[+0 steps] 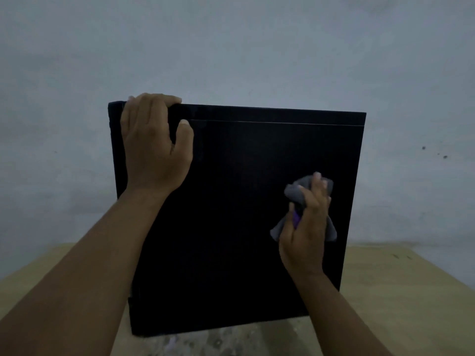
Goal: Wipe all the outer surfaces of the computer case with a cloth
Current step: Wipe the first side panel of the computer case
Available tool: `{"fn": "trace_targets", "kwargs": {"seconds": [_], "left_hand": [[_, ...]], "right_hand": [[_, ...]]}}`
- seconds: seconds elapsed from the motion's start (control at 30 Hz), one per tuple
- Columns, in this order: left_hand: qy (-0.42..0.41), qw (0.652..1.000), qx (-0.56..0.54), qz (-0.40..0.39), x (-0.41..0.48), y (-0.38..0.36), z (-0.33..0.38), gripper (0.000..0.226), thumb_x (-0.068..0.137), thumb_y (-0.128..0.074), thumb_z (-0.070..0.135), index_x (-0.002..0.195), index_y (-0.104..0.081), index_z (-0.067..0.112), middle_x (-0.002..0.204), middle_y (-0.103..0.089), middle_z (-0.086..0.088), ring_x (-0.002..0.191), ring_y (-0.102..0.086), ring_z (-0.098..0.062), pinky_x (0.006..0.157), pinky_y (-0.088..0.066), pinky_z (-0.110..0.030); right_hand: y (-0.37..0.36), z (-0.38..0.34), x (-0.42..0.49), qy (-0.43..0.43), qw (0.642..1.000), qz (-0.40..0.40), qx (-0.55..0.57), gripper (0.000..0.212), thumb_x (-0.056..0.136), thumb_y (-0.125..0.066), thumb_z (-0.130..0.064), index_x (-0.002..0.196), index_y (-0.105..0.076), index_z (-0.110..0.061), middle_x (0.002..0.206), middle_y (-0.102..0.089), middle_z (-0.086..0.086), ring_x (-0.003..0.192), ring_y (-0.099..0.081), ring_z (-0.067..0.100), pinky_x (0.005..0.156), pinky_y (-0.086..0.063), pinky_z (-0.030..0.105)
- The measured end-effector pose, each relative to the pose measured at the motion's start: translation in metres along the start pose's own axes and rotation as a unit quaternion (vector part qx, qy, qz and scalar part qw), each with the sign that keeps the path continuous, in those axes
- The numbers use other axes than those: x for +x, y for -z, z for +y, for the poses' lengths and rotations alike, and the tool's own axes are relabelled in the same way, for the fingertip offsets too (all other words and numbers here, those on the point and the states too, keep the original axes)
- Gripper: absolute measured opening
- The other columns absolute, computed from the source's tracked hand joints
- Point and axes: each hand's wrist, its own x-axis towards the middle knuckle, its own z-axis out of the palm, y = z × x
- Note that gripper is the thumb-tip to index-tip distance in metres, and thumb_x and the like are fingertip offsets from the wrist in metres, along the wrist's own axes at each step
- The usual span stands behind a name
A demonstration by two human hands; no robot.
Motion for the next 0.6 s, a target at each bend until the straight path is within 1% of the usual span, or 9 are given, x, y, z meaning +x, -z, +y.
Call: {"fn": "trace_targets", "kwargs": {"seconds": [0.07,0.17,0.23,0.27,0.33,0.4,0.43,0.5,0.6], "left_hand": [[-0.003,1.000,-0.002,0.000,0.001,0.000,-0.001,0.032,0.090,-0.045,0.021,0.113,-0.061,0.005,0.113,-0.061,-0.007,0.116,-0.052,-0.024,0.122,-0.018,-0.041],[-0.004,1.000,-0.012,0.002,0.001,0.000,0.000,0.029,0.092,-0.043,0.017,0.112,-0.061,0.006,0.112,-0.061,-0.006,0.114,-0.052,-0.022,0.121,-0.020,-0.043],[0.001,1.000,-0.029,0.003,0.002,0.001,-0.001,0.030,0.094,-0.038,0.015,0.110,-0.062,0.007,0.110,-0.061,-0.004,0.113,-0.052,-0.021,0.121,-0.021,-0.043],[0.004,0.999,-0.036,0.002,0.002,0.002,-0.001,0.032,0.095,-0.035,0.015,0.110,-0.062,0.007,0.109,-0.060,-0.003,0.112,-0.052,-0.020,0.121,-0.020,-0.042],[0.005,0.999,-0.041,-0.001,0.004,0.005,-0.002,0.037,0.096,-0.030,0.017,0.111,-0.063,0.008,0.108,-0.058,0.002,0.112,-0.052,-0.019,0.121,-0.020,-0.041],[0.007,0.999,-0.051,-0.005,0.003,0.005,0.000,0.041,0.097,-0.026,0.018,0.111,-0.063,0.009,0.109,-0.054,0.009,0.112,-0.051,-0.016,0.121,-0.020,-0.040],[0.010,0.998,-0.055,-0.007,0.002,0.005,0.001,0.042,0.097,-0.025,0.019,0.112,-0.064,0.009,0.109,-0.053,0.011,0.112,-0.051,-0.014,0.122,-0.019,-0.039],[0.016,0.998,-0.065,-0.008,0.003,0.006,0.001,0.044,0.098,-0.024,0.019,0.112,-0.064,0.010,0.109,-0.054,0.012,0.112,-0.051,-0.013,0.121,-0.020,-0.039],[0.026,0.996,-0.087,0.001,0.003,0.005,0.000,0.046,0.099,-0.022,0.018,0.112,-0.065,0.009,0.109,-0.055,0.010,0.111,-0.050,-0.009,0.121,-0.021,-0.039]], "right_hand": [[-0.003,0.001,-0.014,-0.093,0.993,0.067,0.022,0.038,0.101,-0.041,-0.021,0.137,-0.039,-0.010,0.161,-0.021,0.015,0.152,-0.012,0.026,0.122,-0.015,0.053],[-0.009,-0.003,-0.027,-0.193,0.971,0.140,0.031,0.039,0.103,-0.034,-0.035,0.138,-0.033,-0.017,0.162,-0.018,0.012,0.152,-0.010,0.024,0.121,-0.019,0.053],[-0.013,-0.007,-0.026,-0.244,0.954,0.169,0.042,0.042,0.103,-0.030,-0.042,0.137,-0.032,-0.019,0.161,-0.019,0.009,0.151,-0.014,0.026,0.120,-0.021,0.052],[-0.014,-0.008,-0.023,-0.263,0.947,0.179,0.053,0.045,0.103,-0.029,-0.042,0.138,-0.033,-0.014,0.159,-0.023,0.012,0.150,-0.018,0.029,0.119,-0.023,0.052],[-0.018,-0.009,-0.009,-0.277,0.936,0.203,0.072,0.048,0.102,-0.029,-0.039,0.133,-0.039,-0.004,0.150,-0.034,0.023,0.143,-0.031,0.039,0.116,-0.026,0.054],[-0.017,-0.006,0.015,-0.287,0.929,0.222,0.067,0.049,0.102,-0.028,-0.036,0.131,-0.041,0.000,0.143,-0.038,0.027,0.138,-0.035,0.043,0.115,-0.025,0.055],[-0.015,-0.005,0.030,-0.289,0.930,0.222,0.056,0.048,0.103,-0.029,-0.033,0.134,-0.040,0.002,0.146,-0.036,0.028,0.140,-0.032,0.043,0.117,-0.023,0.055],[-0.016,-0.010,0.061,-0.290,0.933,0.209,0.032,0.046,0.105,-0.034,-0.023,0.142,-0.034,0.004,0.154,-0.026,0.028,0.147,-0.019,0.040,0.120,-0.016,0.054],[-0.026,-0.028,0.092,-0.236,0.954,0.187,0.013,0.045,0.105,-0.035,-0.018,0.144,-0.033,0.004,0.159,-0.018,0.024,0.150,-0.010,0.038,0.122,-0.008,0.051]]}}
